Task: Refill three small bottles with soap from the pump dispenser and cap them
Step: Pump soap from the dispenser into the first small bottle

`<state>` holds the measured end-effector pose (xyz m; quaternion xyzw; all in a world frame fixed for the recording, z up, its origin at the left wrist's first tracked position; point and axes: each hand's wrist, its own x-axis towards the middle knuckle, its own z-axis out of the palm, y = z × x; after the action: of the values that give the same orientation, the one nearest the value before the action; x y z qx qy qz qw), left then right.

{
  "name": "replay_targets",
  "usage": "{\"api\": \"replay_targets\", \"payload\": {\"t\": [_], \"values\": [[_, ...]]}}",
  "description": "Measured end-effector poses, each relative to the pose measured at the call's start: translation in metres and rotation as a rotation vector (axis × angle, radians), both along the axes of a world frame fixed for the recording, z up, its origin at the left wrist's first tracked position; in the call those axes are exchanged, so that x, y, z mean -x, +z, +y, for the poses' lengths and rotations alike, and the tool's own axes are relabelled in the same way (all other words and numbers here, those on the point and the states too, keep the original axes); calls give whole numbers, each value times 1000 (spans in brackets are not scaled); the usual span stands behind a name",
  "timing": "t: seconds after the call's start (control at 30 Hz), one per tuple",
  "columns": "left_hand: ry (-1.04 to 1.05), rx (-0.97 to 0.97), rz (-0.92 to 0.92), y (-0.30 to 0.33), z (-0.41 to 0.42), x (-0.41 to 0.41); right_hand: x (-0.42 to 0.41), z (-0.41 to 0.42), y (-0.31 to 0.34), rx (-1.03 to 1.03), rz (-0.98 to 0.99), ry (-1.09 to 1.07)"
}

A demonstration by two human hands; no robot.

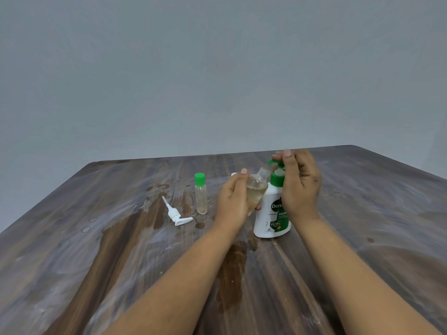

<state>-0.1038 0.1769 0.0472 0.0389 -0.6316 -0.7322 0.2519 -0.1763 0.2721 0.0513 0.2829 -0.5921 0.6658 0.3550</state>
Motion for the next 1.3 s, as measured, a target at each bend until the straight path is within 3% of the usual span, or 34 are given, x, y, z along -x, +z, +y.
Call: {"api": "replay_targets", "payload": {"t": [1.3], "values": [[11, 5, -1, 1, 1, -1, 3, 0, -1, -44, 25, -29]]}}
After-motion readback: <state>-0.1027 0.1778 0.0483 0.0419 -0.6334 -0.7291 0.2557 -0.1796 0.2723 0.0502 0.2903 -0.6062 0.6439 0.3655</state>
